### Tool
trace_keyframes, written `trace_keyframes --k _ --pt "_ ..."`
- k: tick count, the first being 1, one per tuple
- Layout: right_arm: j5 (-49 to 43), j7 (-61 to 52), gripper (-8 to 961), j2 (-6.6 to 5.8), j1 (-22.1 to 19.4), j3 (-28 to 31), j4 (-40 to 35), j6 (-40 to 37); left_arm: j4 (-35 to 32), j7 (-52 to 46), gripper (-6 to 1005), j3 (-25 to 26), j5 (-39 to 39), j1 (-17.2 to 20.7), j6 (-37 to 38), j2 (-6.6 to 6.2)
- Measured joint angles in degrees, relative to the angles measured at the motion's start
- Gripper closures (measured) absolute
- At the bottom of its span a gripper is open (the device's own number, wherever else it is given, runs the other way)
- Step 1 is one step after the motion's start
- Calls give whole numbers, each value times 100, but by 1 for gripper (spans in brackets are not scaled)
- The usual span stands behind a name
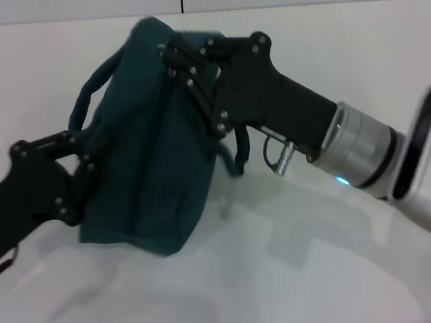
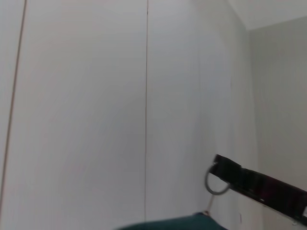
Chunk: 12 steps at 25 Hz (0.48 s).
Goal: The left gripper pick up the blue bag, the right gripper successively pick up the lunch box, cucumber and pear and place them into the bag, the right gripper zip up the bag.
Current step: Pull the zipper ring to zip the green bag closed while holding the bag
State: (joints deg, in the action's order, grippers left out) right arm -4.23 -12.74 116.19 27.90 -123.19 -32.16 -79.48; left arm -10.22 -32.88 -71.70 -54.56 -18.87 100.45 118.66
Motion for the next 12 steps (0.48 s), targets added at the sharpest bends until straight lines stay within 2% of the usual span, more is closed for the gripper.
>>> trace_keyframes --k 4,9,12 --pt "10 -29 935 -1 -144 -19 -62 -75 -265 -33 901 21 17 157 35 -95" --pt "15 -353 935 0 -165 -11 7 10 -229 -104 916 36 37 102 -169 -210" --pt "70 -551 935 -1 -164 44 117 76 -226 -146 923 38 12 85 -372 -215"
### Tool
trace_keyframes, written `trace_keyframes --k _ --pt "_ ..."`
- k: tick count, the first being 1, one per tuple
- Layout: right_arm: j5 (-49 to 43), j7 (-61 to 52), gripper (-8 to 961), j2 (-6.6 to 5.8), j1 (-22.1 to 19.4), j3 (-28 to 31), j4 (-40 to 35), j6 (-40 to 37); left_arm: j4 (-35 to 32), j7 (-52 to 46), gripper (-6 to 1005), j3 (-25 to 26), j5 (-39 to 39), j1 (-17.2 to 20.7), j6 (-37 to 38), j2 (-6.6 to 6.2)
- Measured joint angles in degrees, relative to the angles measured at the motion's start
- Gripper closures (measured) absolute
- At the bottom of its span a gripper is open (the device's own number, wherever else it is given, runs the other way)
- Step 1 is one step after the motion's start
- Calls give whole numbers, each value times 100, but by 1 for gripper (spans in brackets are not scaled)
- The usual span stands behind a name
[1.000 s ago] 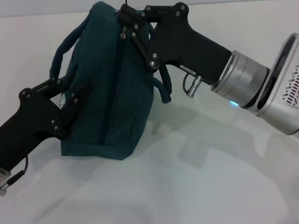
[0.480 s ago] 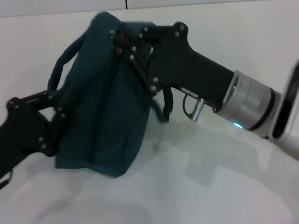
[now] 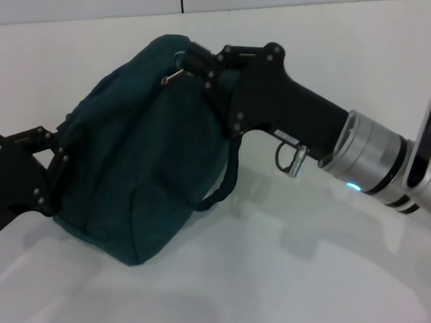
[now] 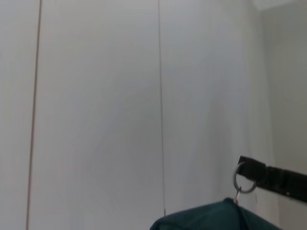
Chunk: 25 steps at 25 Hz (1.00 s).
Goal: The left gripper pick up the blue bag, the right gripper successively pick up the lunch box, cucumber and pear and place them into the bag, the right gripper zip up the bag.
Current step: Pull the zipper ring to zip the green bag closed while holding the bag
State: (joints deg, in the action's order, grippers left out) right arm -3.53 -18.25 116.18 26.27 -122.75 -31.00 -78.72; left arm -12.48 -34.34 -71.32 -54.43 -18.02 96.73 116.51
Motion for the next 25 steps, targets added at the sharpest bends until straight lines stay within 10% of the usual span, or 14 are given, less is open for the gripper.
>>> trace_keyframes --k 25 --pt "378 -146 935 -56 -176 592 756 9 1 -101 900 88 63 36 -563 -21"
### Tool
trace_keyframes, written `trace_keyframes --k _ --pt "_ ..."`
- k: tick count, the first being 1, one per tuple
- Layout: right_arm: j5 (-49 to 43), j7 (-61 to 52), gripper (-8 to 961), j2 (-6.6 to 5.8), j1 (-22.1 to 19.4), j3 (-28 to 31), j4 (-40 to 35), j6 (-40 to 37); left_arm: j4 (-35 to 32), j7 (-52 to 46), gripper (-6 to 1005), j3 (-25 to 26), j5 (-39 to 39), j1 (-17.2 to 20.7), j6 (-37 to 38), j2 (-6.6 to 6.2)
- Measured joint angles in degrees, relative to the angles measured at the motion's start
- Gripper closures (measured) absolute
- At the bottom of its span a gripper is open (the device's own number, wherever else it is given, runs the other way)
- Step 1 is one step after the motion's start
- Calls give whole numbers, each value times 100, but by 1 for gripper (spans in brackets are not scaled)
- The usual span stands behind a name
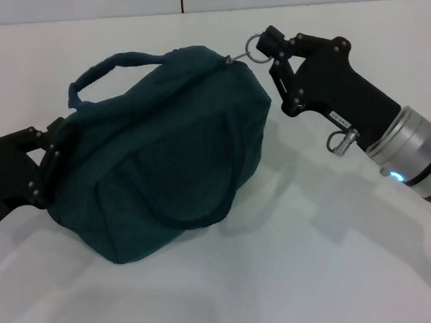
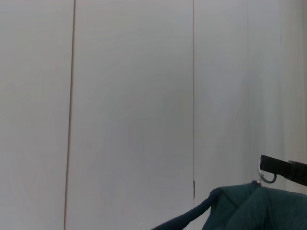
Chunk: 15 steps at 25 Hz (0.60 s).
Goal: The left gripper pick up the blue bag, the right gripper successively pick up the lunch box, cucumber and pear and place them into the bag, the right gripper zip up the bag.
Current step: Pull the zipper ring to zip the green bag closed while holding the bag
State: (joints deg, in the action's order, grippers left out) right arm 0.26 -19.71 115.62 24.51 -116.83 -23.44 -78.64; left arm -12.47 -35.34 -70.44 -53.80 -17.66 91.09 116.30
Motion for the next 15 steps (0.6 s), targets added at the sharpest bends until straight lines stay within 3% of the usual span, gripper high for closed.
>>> trace_keyframes --k 8,15 --pt "0 -200 936 -3 -66 9 120 1 -52 -14 878 49 -50 52 63 5" --pt "-24 -228 936 22 -44 -46 129 11 -71 -331 859 17 -272 -61 212 92"
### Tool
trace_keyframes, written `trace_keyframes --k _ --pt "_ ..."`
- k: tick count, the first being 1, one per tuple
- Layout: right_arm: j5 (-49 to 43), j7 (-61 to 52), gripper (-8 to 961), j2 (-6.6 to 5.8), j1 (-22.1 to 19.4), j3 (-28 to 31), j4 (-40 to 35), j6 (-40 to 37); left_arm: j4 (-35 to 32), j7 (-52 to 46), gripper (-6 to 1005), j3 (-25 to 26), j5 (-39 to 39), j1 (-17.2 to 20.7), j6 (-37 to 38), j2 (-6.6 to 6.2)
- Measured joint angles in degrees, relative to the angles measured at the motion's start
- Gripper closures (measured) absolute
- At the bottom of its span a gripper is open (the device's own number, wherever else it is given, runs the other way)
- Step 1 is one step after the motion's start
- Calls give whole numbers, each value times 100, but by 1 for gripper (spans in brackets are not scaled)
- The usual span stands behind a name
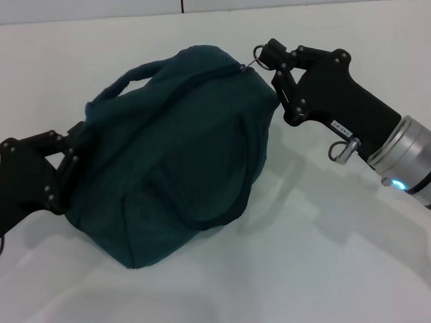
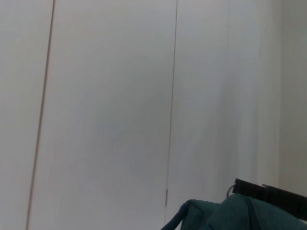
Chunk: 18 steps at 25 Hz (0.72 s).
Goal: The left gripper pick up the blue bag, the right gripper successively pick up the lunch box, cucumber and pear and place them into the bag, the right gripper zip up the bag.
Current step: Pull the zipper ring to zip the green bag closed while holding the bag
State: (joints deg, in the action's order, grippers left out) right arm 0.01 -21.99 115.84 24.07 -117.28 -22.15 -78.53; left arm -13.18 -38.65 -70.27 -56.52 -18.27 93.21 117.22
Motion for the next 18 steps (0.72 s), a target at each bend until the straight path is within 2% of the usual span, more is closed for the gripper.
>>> trace_keyframes --k 7,12,17,18 --pt "-10 -7 936 -1 10 -98 -33 3 5 -205 840 27 -63 28 63 29" --pt "-13 -7 936 -1 -17 -131 -72 -45 0 -212 735 54 364 149 437 70" --pt "-16 -7 936 -1 -30 -150 -78 -65 -59 -453 631 58 644 204 575 22" --pt "-16 -7 936 -1 -32 -150 -79 -68 -253 -710 610 58 704 224 666 7"
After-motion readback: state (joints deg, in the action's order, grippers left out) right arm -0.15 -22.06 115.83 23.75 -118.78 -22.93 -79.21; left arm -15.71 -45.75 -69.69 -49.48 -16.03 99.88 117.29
